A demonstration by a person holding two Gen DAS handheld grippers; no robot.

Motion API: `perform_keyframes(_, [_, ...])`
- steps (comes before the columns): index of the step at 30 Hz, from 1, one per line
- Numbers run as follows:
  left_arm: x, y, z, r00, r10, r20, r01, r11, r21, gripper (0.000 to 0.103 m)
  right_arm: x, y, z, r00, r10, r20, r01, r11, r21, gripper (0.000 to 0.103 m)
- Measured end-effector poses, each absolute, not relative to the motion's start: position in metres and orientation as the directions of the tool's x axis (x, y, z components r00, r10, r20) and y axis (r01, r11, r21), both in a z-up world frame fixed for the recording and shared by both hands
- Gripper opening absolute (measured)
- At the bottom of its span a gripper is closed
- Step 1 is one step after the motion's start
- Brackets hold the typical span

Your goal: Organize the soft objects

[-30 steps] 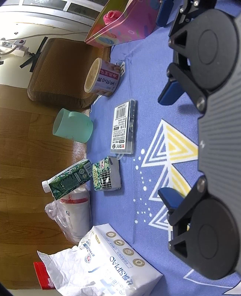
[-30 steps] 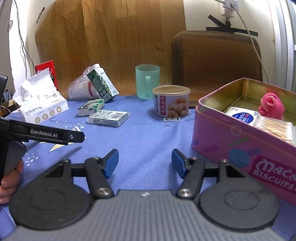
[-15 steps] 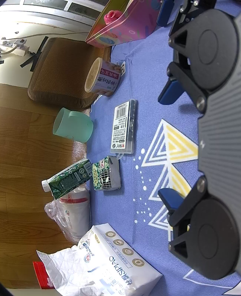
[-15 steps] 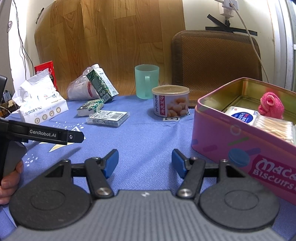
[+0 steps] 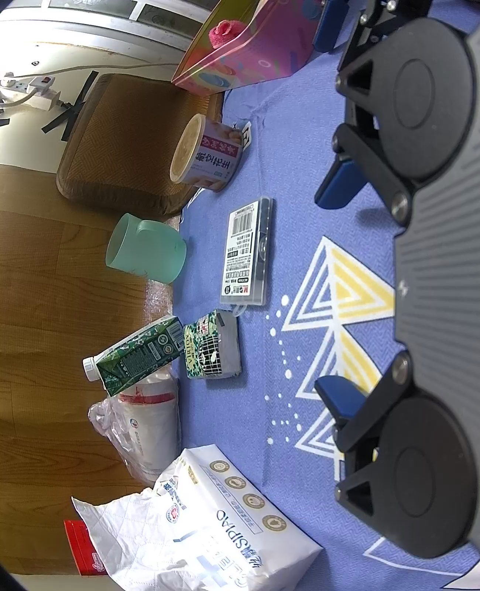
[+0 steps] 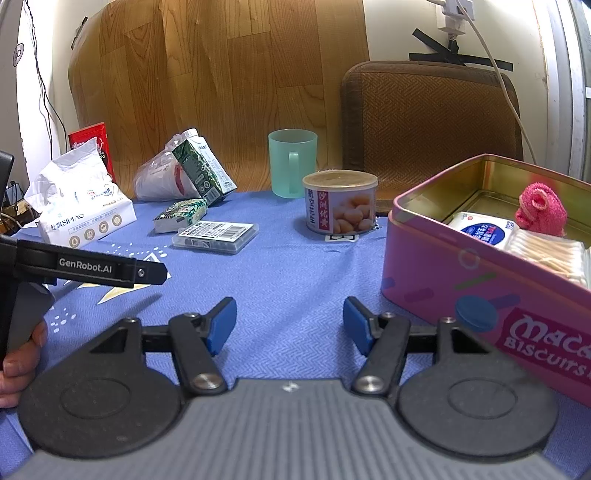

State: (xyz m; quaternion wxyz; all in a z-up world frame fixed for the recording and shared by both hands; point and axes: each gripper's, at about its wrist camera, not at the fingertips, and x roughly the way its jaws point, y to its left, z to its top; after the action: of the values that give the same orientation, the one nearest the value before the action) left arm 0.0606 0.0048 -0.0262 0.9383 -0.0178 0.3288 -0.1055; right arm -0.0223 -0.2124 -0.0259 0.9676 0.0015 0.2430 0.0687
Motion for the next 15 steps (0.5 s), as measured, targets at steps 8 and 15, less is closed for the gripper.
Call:
perform_keyframes(8, [0.0606,0.0049,-0.0261,0.761,-0.210,-0.613,0.187,0.977,-0.103,0.100,-0.0225,-0.2120,-0.0261,0.873,0.132,-0.469,-0.130,0.991,0.037,0.067])
perform_keyframes(15, [0.0606,0.0046,-0.0260,0.761,-0.210,-0.613,0.187,0.977,-0.103,0.100,-0.0226,-0.2123,-0.0263,0.874,0.132,-0.468,-0.130,0.991,0.037,0.067])
